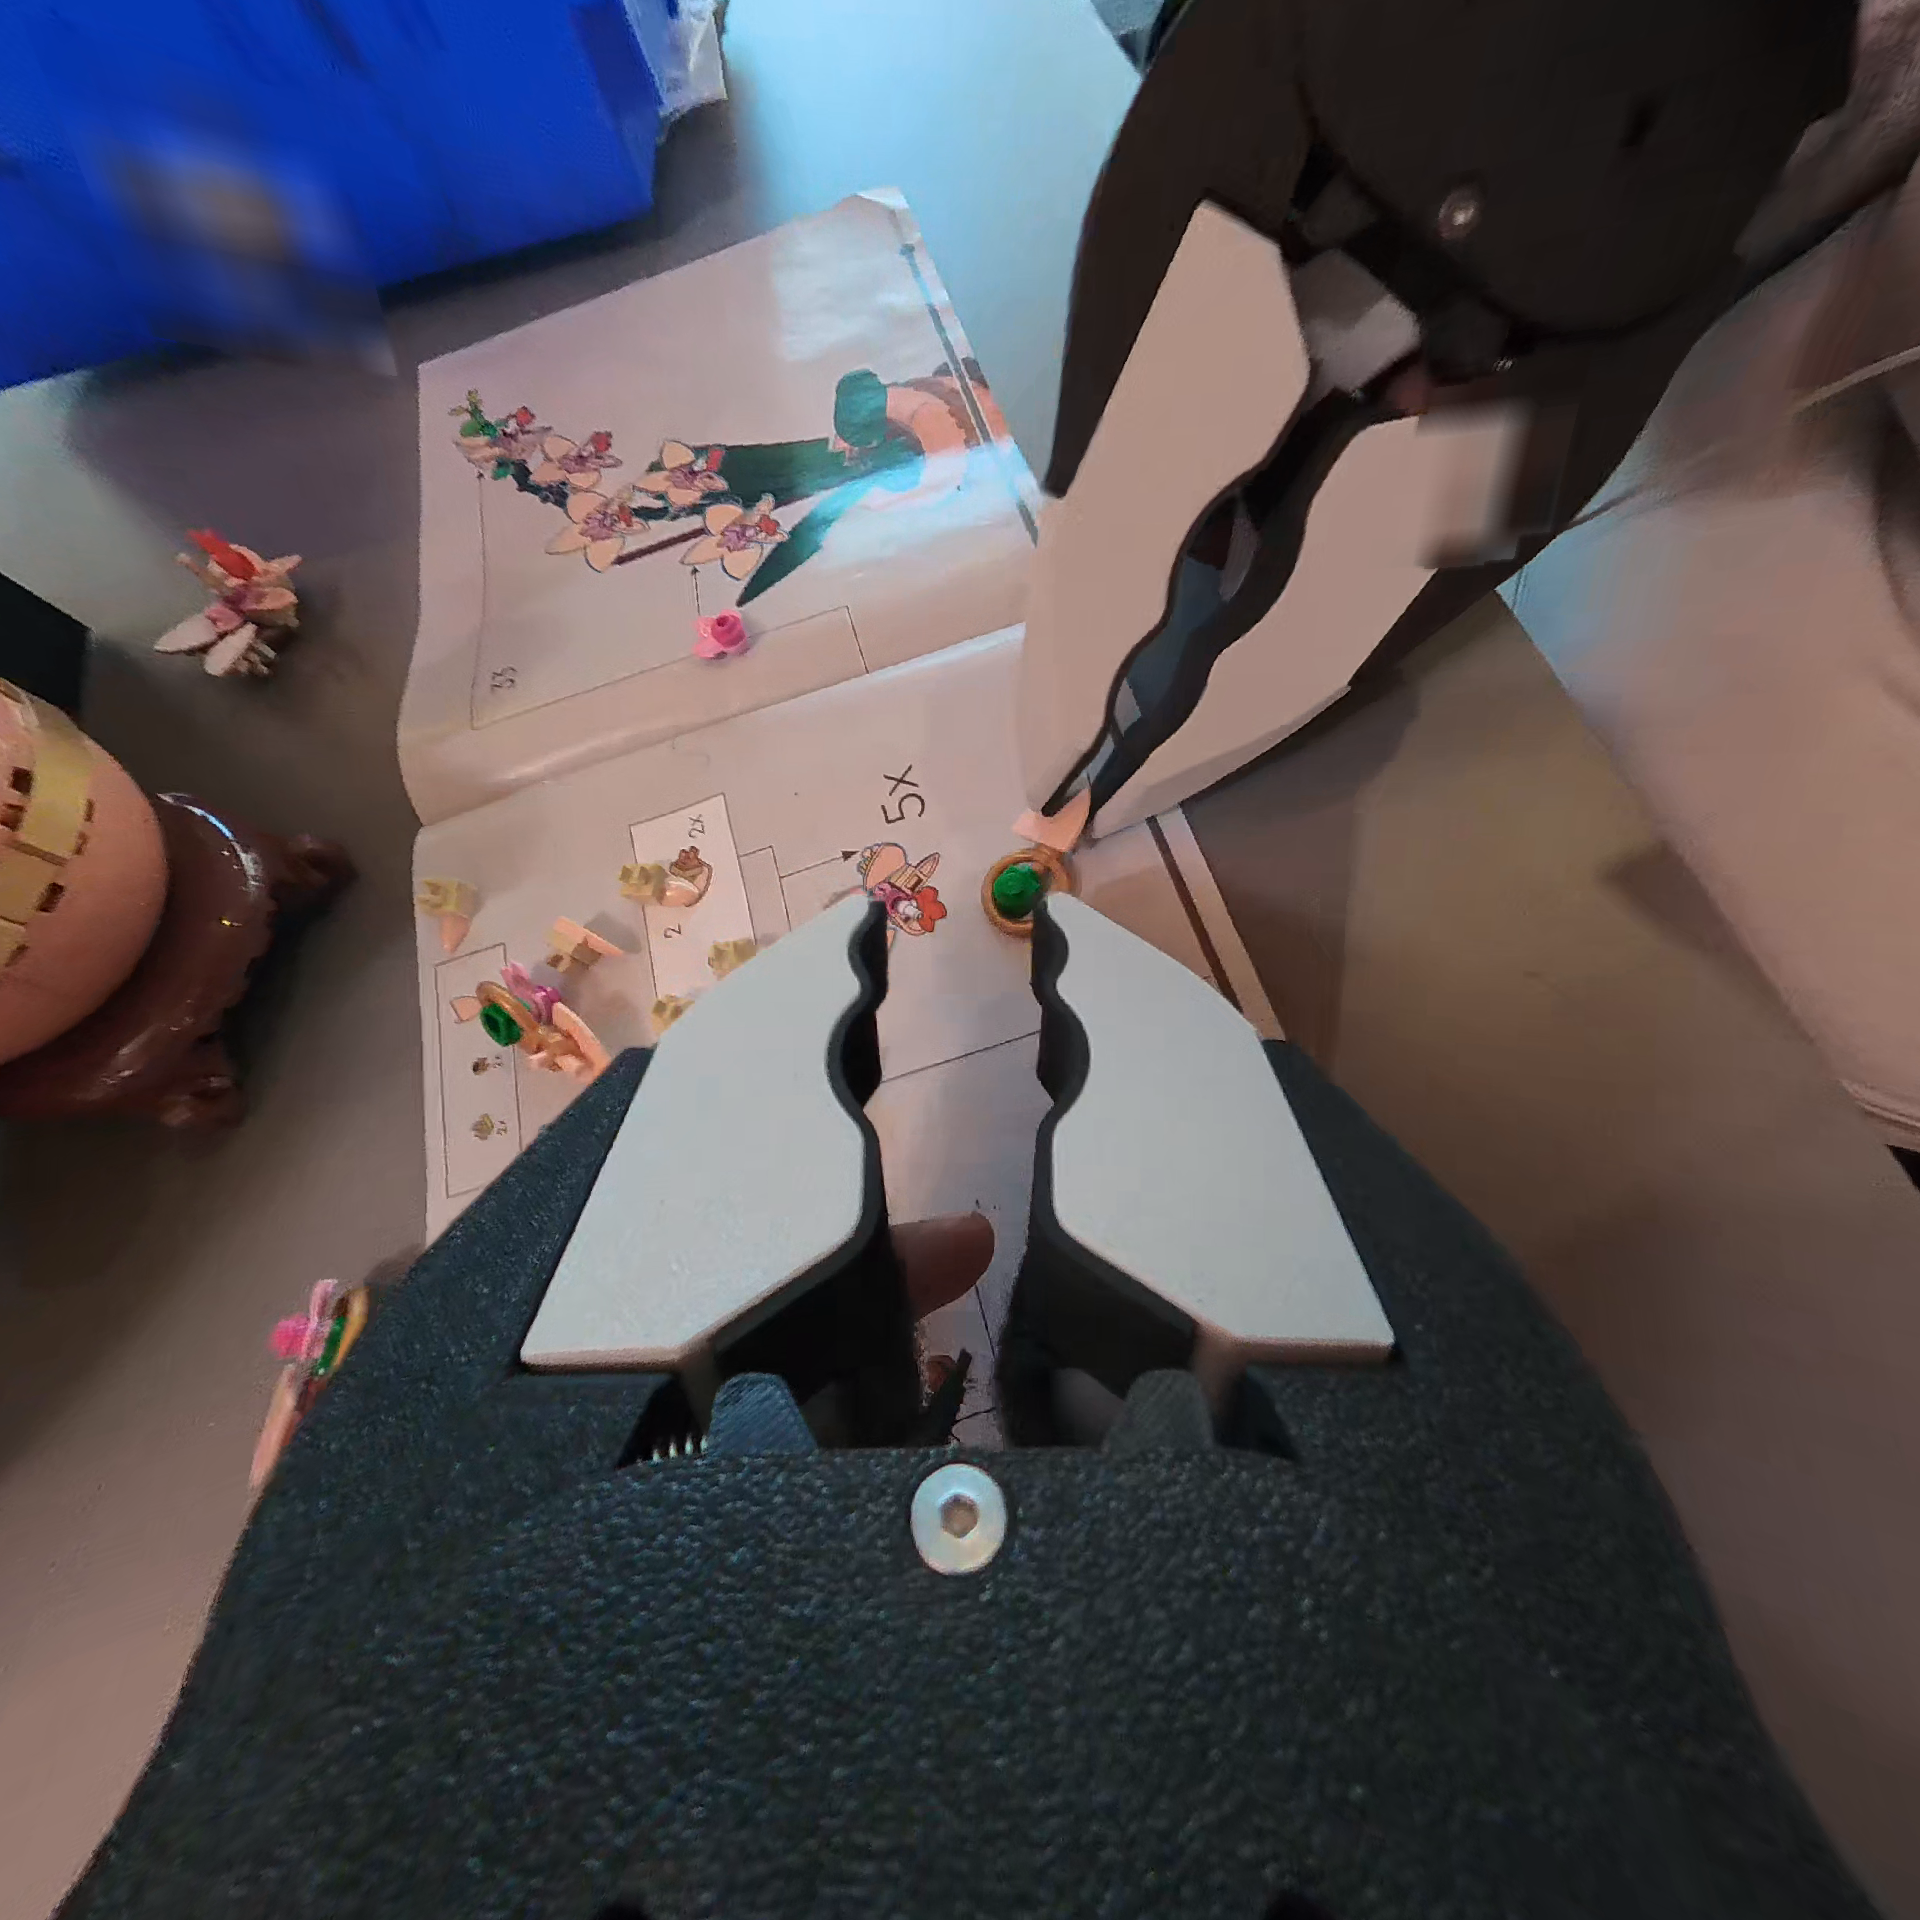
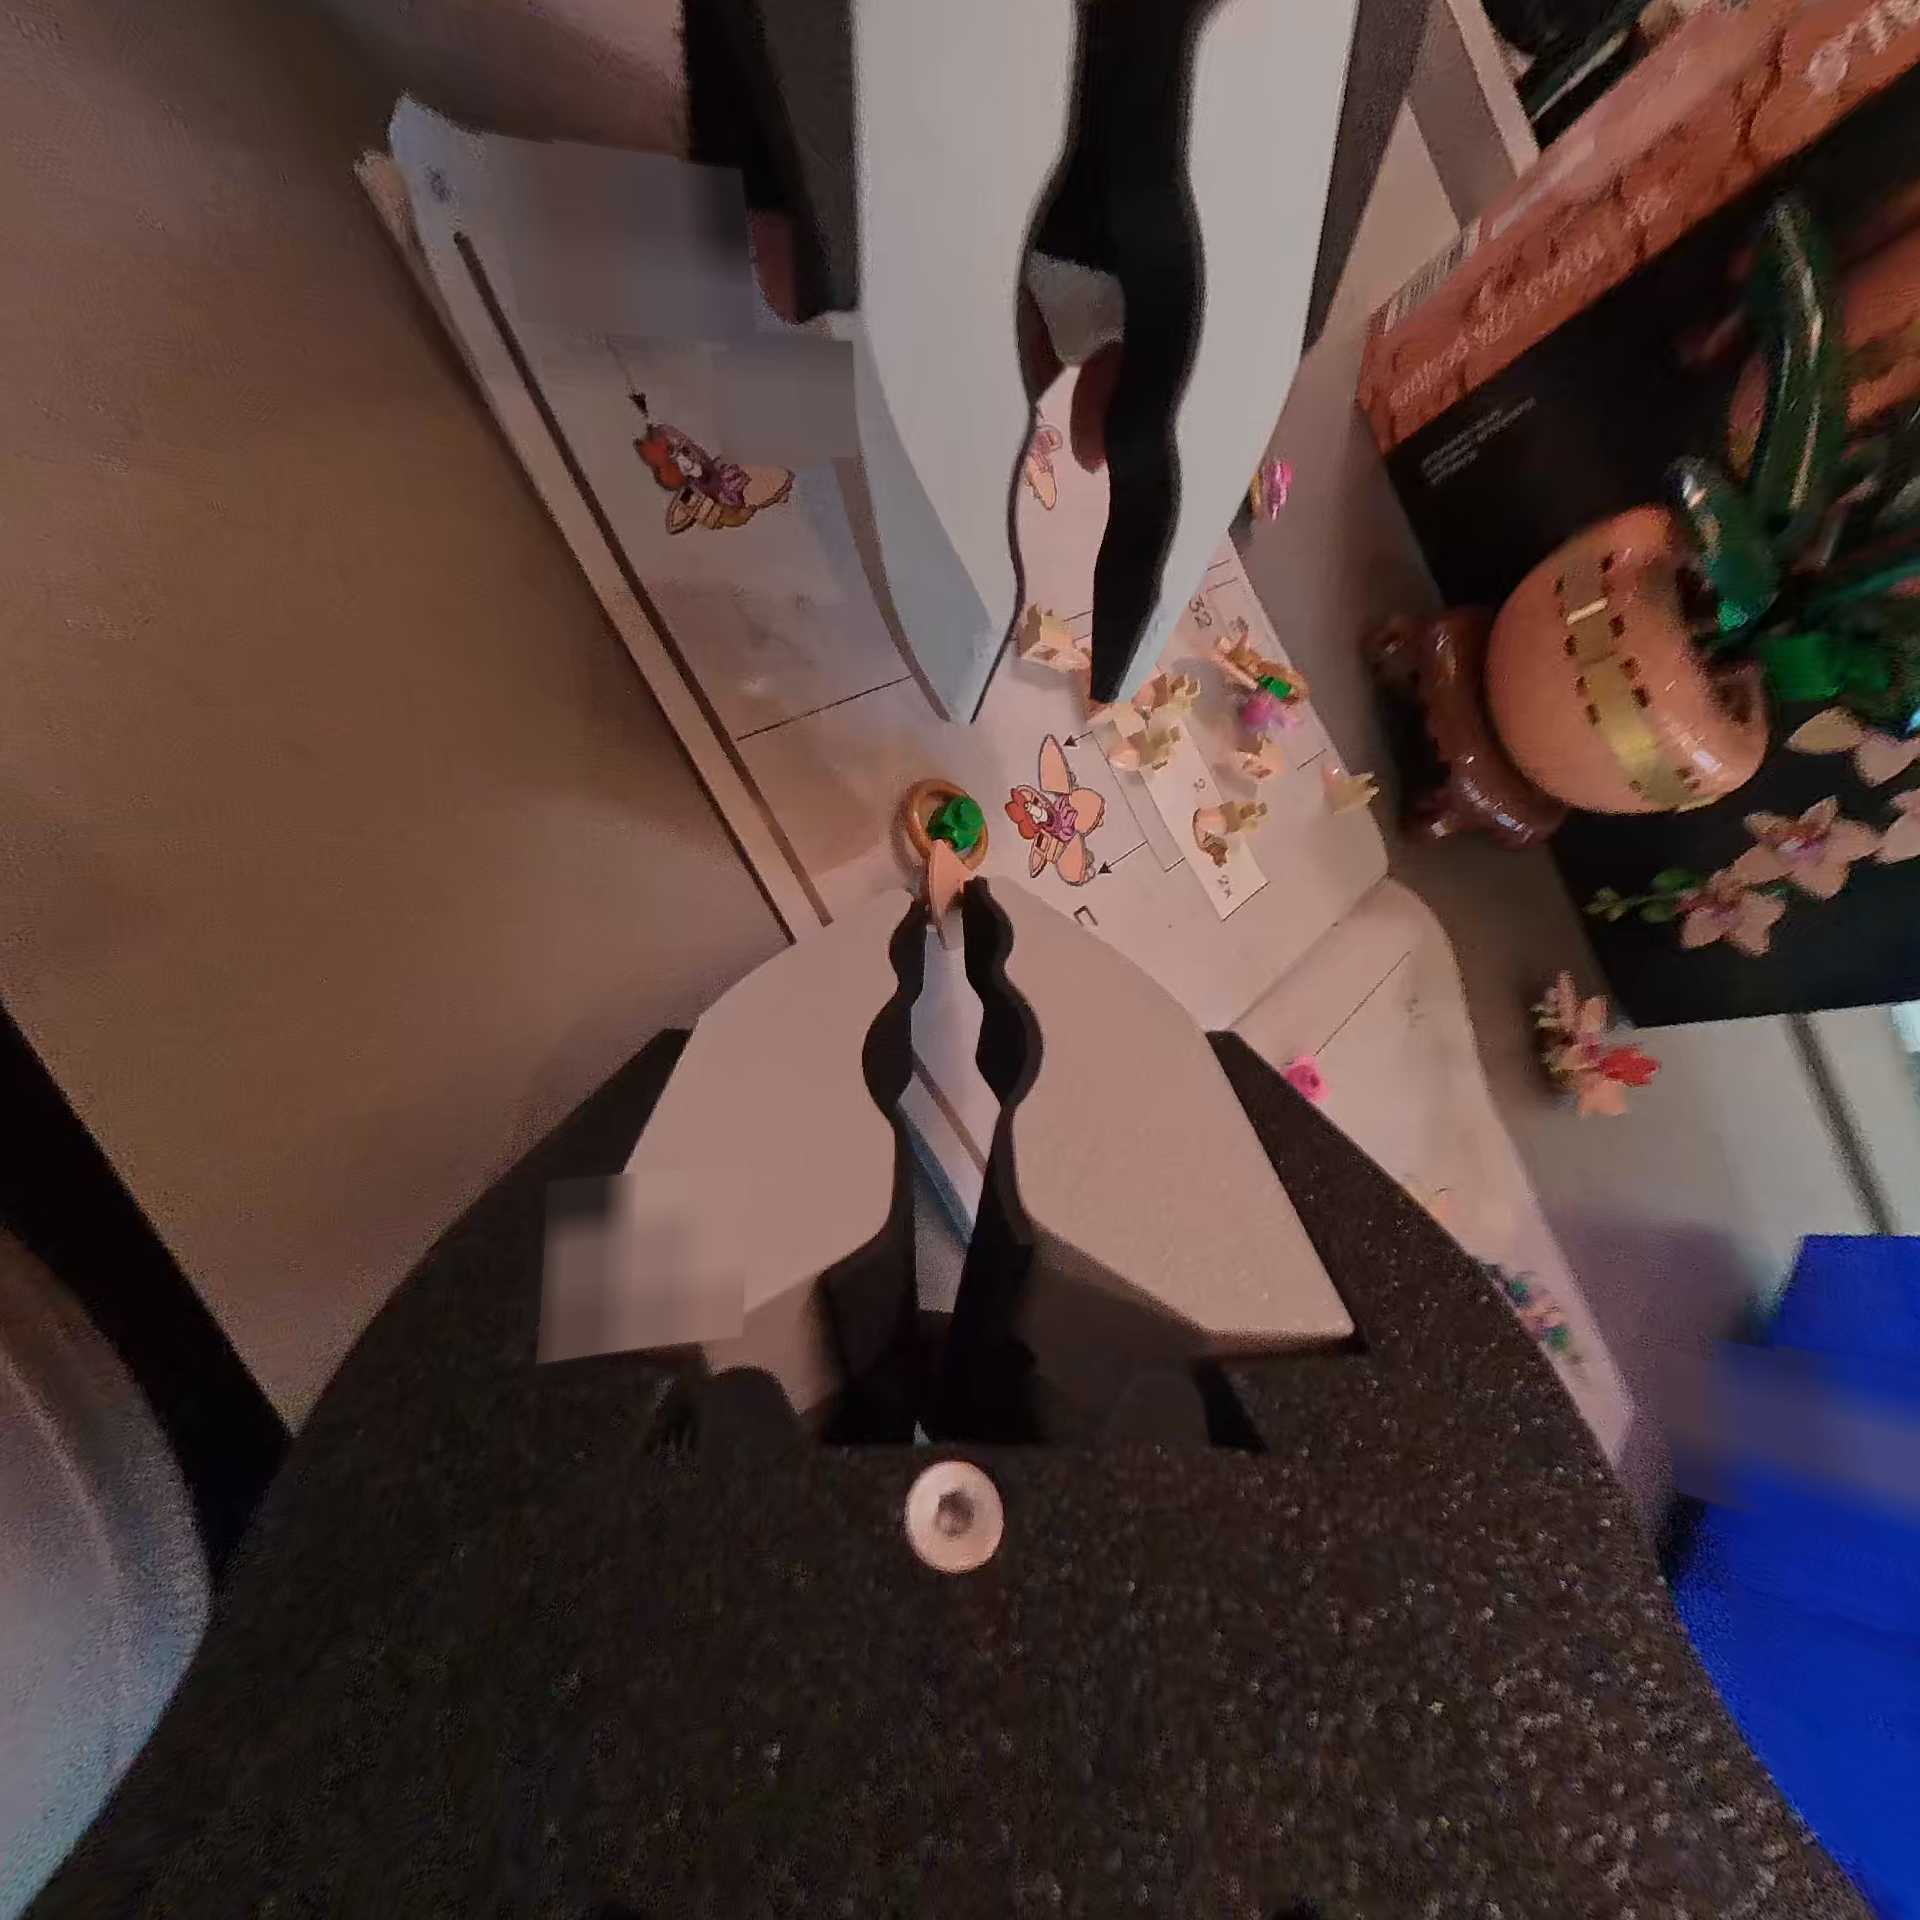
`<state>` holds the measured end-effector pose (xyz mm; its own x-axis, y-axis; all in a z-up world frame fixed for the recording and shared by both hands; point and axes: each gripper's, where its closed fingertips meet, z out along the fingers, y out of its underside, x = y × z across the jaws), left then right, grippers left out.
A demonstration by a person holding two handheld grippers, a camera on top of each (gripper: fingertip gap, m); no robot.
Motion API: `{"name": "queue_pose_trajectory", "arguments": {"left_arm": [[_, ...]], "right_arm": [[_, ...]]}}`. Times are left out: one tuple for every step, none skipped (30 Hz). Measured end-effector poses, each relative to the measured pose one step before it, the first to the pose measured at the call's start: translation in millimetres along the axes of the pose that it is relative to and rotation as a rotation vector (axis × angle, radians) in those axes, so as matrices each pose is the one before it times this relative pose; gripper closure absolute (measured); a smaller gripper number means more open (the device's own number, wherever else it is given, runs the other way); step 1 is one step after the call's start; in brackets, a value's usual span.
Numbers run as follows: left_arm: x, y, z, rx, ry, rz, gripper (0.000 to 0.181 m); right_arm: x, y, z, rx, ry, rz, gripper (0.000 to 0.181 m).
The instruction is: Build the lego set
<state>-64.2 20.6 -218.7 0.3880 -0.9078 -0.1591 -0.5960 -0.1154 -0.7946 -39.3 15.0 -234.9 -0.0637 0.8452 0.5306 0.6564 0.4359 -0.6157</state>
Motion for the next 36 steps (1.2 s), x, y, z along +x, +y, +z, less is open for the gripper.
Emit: {"name": "queue_pose_trajectory", "arguments": {"left_arm": [[0.01, 2.53, 1.17, -0.0155, 0.0023, -0.0104, 0.155], [1.46, 2.86, 0.94, -0.0205, 0.0129, -0.0101, 0.160], [0.80, 1.78, 0.98, -0.0141, 0.0069, -0.0095, 0.165], [-0.38, -0.08, 0.81, -0.0029, -0.0020, -0.0082, 0.170], [-1.21, -1.45, 0.73, 0.0062, -0.0065, -0.0055, 0.175], [-1.57, -2.73, 0.56, 0.0130, -0.0094, -0.0053, 0.178], [-0.13, -2.92, 0.26, 0.0145, 0.0000, -0.0016, 0.179], [-1.07, -1.72, 0.35, 0.0058, -0.0074, 0.0006, 0.179], [-3.43, -0.16, 0.29, -0.0046, -0.0238, 0.0046, 0.180], [-1.92, 0.71, 0.66, -0.0082, -0.0153, 0.0100, 0.180], [0.62, 0.42, 0.92, -0.0038, -0.0004, 0.0116, 0.180], [1.20, -0.25, 1.08, 0.0017, 0.0027, 0.0090, 0.181], [1.05, 0.58, 1.14, -0.0033, 0.0041, 0.0051, 0.181], [0.37, 1.58, 1.15, -0.0089, 0.0028, -0.0014, 0.181], [0.62, 1.90, 1.08, -0.0098, 0.0061, -0.0042, 0.181], [0.51, 1.15, 1.02, -0.0037, 0.0039, -0.0010, 0.181], [1.13, 0.97, 0.60, -0.0038, 0.0069, 0.0043, 0.181], [1.30, 0.70, 0.13, -0.0047, 0.0067, 0.0060, 0.181], [1.21, 0.08, -0.25, -0.0020, 0.0064, 0.0036, 0.181], [0.79, -0.04, -0.48, 0.0000, 0.0050, 0.0013, 0.181], [0.60, 0.51, -0.47, -0.0021, 0.0042, 0.0013, 0.181], [-0.74, 1.44, -0.41, -0.0079, -0.0040, 0.0017, 0.181], [-0.66, 1.80, -0.26, -0.0099, -0.0039, 0.0037, 0.181], [1.00, 1.32, 0.11, -0.0060, 0.0064, 0.0014, 0.181], [1.07, 0.74, 0.75, -0.0034, 0.0059, -0.0022, 0.181], [0.44, 0.86, 1.02, -0.0067, 0.0021, -0.0013, 0.181], [-0.13, -0.46, 0.26, 0.0009, -0.0022, -0.0002, 0.181], [0.27, 0.02, -0.06, -0.0013, 0.0018, -0.0015, 0.181], [0.39, 0.16, -0.14, 0.0006, 0.0030, -0.0047, 0.181], [0.37, 0.01, -0.06, 0.0014, 0.0020, -0.0044, 0.181], [0.48, 0.06, -0.09, 0.0009, 0.0031, -0.0040, 0.181], [0.97, -0.07, -0.07, 0.0003, 0.0065, -0.0039, 0.181], [0.90, -0.13, -0.01, 0.0007, 0.0064, -0.0042, 0.181], [0.62, 0.02, 0.11, 0.0006, 0.0043, -0.0038, 0.181], [0.29, -0.14, 0.18, 0.0002, 0.0025, -0.0028, 0.181], [-0.08, 0.03, 0.04, -0.0012, -0.0014, -0.0003, 0.181]], "right_arm": [[1.05, -0.28, -0.13, -0.0017, 0.0197, -0.0425, 0.174], [0.26, -0.40, -0.02, 0.0017, 0.0159, -0.0438, 0.175], [0.00, -0.19, 0.13, 0.0005, 0.0156, -0.0358, 0.175], [0.05, -0.49, 0.30, 0.0016, 0.0162, -0.0269, 0.175], [-0.15, -0.63, 0.07, 0.0039, 0.0142, -0.0244, 0.175], [0.13, -0.34, 0.07, 0.0003, 0.0129, -0.0180, 0.175], [0.47, -0.09, 0.07, -0.0006, 0.0114, -0.0104, 0.175], [0.23, 0.07, 0.28, -0.0018, 0.0070, -0.0058, 0.175], [0.60, 0.04, 0.15, -0.0024, 0.0069, 0.0009, 0.175], [0.44, 0.32, 0.33, -0.0033, 0.0053, 0.0022, 0.175], [0.24, -0.37, 0.27, 0.0006, 0.0056, -0.0016, 0.175], [0.58, -0.46, 0.16, 0.0004, 0.0091, -0.0018, 0.175], [-0.07, -0.35, 0.18, -0.0015, 0.0047, -0.0026, 0.175], [-0.71, -0.84, 0.17, 0.0026, 0.0011, -0.0065, 0.175], [-0.08, -0.78, 0.13, 0.0022, 0.0049, -0.0043, 0.175], [-0.35, -0.05, 0.23, -0.0012, 0.0013, -0.0032, 0.175], [0.06, -0.06, 0.11, -0.0008, 0.0027, -0.0017, 0.175], [0.08, -0.08, 0.13, -0.0003, 0.0005, 0.0021, 0.175], [-0.11, 0.05, 0.01, 0.0007, -0.0010, 0.0025, 0.175], [0.03, 0.03, 0.02, 0.0008, -0.0005, 0.0016, 0.175], [-0.09, 0.01, 0.00, -0.0001, -0.0002, 0.0009, 0.175], [0.01, -0.04, 0.06, -0.0003, 0.0004, -0.0013, 0.175], [0.01, 0.02, 0.03, -0.0007, 0.0006, -0.0010, 0.175], [0.10, 0.02, 0.03, -0.0008, 0.0015, -0.0005, 0.175], [0.09, -0.04, 0.10, -0.0009, 0.0022, -0.0010, 0.175], [0.16, 0.04, 0.17, -0.0016, 0.0029, -0.0015, 0.175], [0.10, 0.19, 0.09, -0.0027, 0.0023, 0.0002, 0.175], [0.08, 0.04, 0.02, -0.0023, 0.0025, 0.0008, 0.175], [0.14, 0.12, 0.05, -0.0025, 0.0026, 0.0011, 0.175], [0.10, 0.04, 0.09, -0.0020, 0.0026, -0.0002, 0.175], [0.14, 0.08, 0.03, -0.0018, 0.0027, -0.0006, 0.175], [-0.03, 0.03, 0.06, -0.0028, 0.0019, 0.0015, 0.175], [0.09, 0.10, 0.02, -0.0034, 0.0018, -0.0005, 0.175], [0.06, 0.03, 0.09, -0.0049, 0.0022, -0.0019, 0.176], [0.06, -0.01, 0.09, -0.0049, 0.0025, -0.0073, 0.176], [0.05, -0.09, 0.08, -0.0054, 0.0032, -0.0085, 0.176]]}}
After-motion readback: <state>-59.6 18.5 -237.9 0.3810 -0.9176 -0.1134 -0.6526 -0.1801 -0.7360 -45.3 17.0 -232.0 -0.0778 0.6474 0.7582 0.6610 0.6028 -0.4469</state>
